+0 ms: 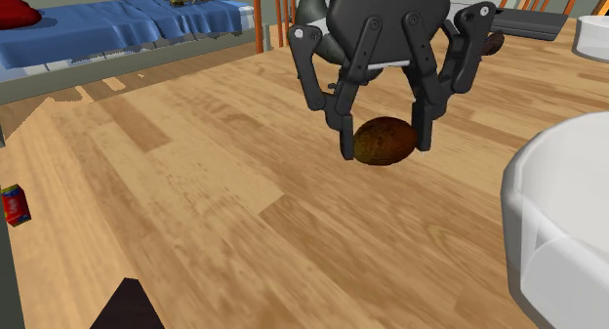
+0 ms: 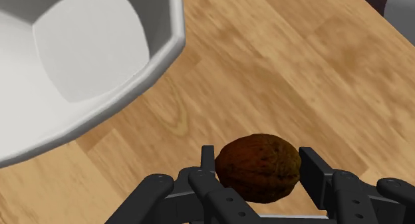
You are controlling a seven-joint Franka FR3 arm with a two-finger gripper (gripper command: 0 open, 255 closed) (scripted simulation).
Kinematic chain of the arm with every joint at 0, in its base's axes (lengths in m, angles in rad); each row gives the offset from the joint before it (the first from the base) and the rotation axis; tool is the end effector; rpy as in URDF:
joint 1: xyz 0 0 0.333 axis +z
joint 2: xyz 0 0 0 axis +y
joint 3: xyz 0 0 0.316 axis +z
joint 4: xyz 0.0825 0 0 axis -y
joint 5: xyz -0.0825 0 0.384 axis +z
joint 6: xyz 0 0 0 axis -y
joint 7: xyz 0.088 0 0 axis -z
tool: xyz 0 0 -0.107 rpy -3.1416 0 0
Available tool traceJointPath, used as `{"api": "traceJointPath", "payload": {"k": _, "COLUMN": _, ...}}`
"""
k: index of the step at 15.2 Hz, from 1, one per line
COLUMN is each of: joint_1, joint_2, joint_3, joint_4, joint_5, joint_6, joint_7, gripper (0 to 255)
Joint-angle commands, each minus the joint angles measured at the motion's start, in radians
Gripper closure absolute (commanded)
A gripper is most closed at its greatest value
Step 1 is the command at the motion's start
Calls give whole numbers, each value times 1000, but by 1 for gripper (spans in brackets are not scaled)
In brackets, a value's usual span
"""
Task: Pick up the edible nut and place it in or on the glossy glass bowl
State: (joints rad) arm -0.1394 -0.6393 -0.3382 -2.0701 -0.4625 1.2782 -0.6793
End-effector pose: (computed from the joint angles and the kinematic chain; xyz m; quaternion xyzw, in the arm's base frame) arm 0.2486 -0.2404 0.6387 0.9832 0.0935 -0.1444 0.0607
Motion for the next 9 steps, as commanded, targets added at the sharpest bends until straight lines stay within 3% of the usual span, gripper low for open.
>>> {"api": "traceJointPath", "payload": {"k": 1, "joint_1": 1, "joint_2": 11, "joint_3": 3, "joint_4": 34, "joint_5": 2, "joint_6": -22, "joint_7": -9, "gripper": 255}}
{"api": "traceJointPath", "payload": {"k": 9, "joint_1": 5, "joint_2": 61, "joint_3": 15, "joint_4": 179, "joint_5": 7, "joint_6": -113, "joint_7": -47, "gripper": 255}}
